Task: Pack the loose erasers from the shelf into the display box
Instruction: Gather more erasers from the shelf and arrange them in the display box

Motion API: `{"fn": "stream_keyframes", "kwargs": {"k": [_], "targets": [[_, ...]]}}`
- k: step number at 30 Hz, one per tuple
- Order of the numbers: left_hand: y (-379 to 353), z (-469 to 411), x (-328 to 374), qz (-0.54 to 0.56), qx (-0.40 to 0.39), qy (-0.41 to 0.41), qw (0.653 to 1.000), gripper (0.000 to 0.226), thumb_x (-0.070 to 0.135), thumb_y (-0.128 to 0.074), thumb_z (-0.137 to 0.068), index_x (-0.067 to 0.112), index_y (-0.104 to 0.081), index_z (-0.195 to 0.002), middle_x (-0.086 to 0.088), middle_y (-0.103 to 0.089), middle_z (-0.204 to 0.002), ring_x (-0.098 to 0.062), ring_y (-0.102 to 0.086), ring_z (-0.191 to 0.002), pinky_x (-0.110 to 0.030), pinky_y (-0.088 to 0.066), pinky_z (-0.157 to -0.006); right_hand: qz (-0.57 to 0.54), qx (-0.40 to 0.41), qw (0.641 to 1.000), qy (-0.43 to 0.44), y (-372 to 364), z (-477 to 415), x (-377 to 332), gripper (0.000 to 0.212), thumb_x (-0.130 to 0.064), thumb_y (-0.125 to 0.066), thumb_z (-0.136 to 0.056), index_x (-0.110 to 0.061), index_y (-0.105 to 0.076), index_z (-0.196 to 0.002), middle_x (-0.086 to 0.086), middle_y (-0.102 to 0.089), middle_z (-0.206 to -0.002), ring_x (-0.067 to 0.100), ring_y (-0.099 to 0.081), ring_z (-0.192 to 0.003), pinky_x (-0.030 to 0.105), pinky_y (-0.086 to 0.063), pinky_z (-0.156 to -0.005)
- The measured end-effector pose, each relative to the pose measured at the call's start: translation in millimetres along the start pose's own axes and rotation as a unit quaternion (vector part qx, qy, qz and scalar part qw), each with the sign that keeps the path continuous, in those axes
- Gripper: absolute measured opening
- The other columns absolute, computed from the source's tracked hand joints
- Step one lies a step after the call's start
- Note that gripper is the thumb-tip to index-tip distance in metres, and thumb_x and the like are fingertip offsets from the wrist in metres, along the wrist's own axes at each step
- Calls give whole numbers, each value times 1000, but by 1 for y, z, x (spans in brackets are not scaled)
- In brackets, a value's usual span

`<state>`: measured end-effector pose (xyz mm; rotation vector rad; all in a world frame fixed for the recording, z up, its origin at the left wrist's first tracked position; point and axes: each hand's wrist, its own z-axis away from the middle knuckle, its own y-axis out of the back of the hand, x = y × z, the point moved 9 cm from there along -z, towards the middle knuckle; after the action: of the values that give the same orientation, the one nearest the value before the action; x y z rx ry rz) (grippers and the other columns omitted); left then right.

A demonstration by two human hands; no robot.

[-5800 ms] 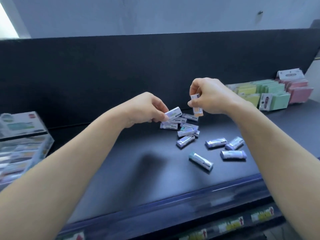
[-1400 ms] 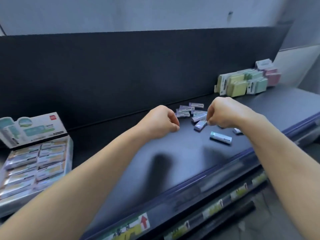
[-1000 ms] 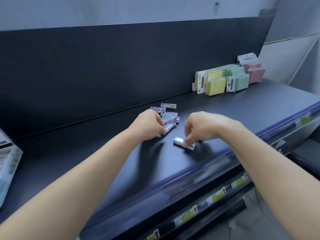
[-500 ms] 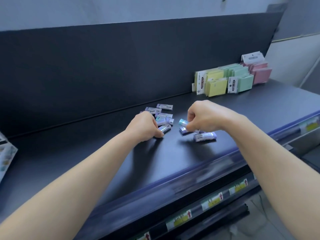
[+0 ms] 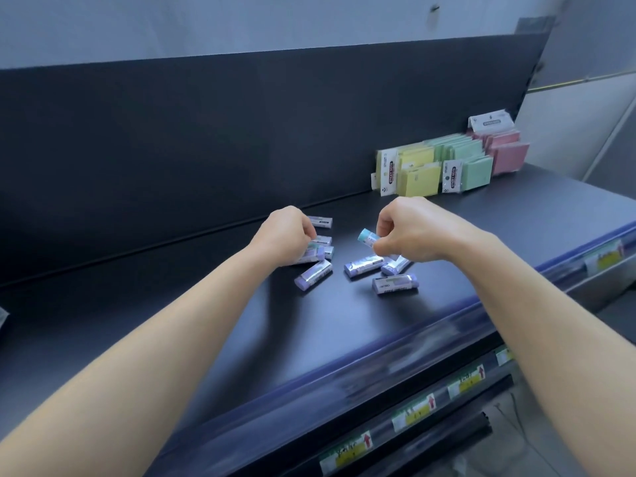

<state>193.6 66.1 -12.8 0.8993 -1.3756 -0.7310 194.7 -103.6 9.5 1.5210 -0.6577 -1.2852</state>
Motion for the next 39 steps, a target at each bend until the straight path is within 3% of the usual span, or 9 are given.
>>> {"fn": "stream_keyframes", "kwargs": {"k": [4,9,19,23,25,28,33,36,39], "targets": [[-12,-5,-7,-25,-20,6,999,22,4,-60,-84,14,-72,-100,-1,-65,-101,-23,-61,-97,-29,-48,-81,2,1,1000,6,2,-2,1,12,-20,-65,-80,-8,-66,-82,12,-69,-85,19,-49,-56,26,-41,-53],[-14,-3,-9,-27,-26,9,999,23,5,-68,-80,14,-69,-101,2,-56,-89,-19,-54,-82,-26,-43,-70,7,5,1000,18,2,-7,-3,12,-20,-65,-81,-8,-66,-83,12,-69,-88,20,-50,-62,27,-42,-55],[22,22,-25,44,25,2,999,12,3,-63,-77,13,-68,-80,8,-58,-69,-9,-53,-61,-18,-40,-51,-8,22,998,51,-2,-15,-37,17,-22,-65,-82,-6,-66,-82,11,-68,-84,21,-52,-66,28,-41,-57],[36,37,-48,68,19,16,997,17,5,-63,-79,11,-70,-94,8,-58,-69,-5,-52,-61,-18,-42,-58,-3,20,997,74,-11,-14,-70,17,-23,-65,-81,-7,-66,-84,9,-68,-86,23,-54,-71,29,-42,-59],[44,45,-64,101,5,33,994,21,4,-61,-81,8,-72,-99,0,-64,-74,-10,-56,-65,-27,-53,-70,-2,17,996,85,-16,-13,-89,17,-23,-66,-80,-8,-65,-86,9,-68,-88,23,-55,-74,29,-43,-62],[63,65,-87,145,3,61,988,20,3,-58,-81,12,-74,-89,-16,-70,-87,-18,-58,-69,-45,-55,-82,-2,15,994,107,-25,-10,-121,16,-25,-67,-79,-11,-65,-86,7,-68,-87,25,-61,-79,31,-48,-66],[104,109,-128,216,32,90,972,18,0,-57,-85,8,-71,-94,-7,-63,-85,-10,-53,-65,-15,-48,-55,-4,0,988,156,-46,-1,-189,13,-28,-67,-81,-16,-65,-85,3,-67,-84,23,-62,-78,30,-47,-63],[127,137,-159,267,50,121,955,18,-1,-58,-86,6,-68,-98,-6,-61,-85,-8,-54,-65,-12,-46,-51,3,-13,983,182,-61,7,-232,10,-27,-66,-82,-18,-64,-85,4,-67,-85,22,-60,-76,30,-47,-62],[146,165,-191,357,62,157,919,20,-8,-57,-85,5,-59,-100,-11,-60,-90,-17,-61,-71,-18,-54,-55,6,-19,979,205,-75,15,-272,8,-26,-65,-82,-19,-64,-85,2,-65,-87,21,-59,-75,27,-43,-57]]}}
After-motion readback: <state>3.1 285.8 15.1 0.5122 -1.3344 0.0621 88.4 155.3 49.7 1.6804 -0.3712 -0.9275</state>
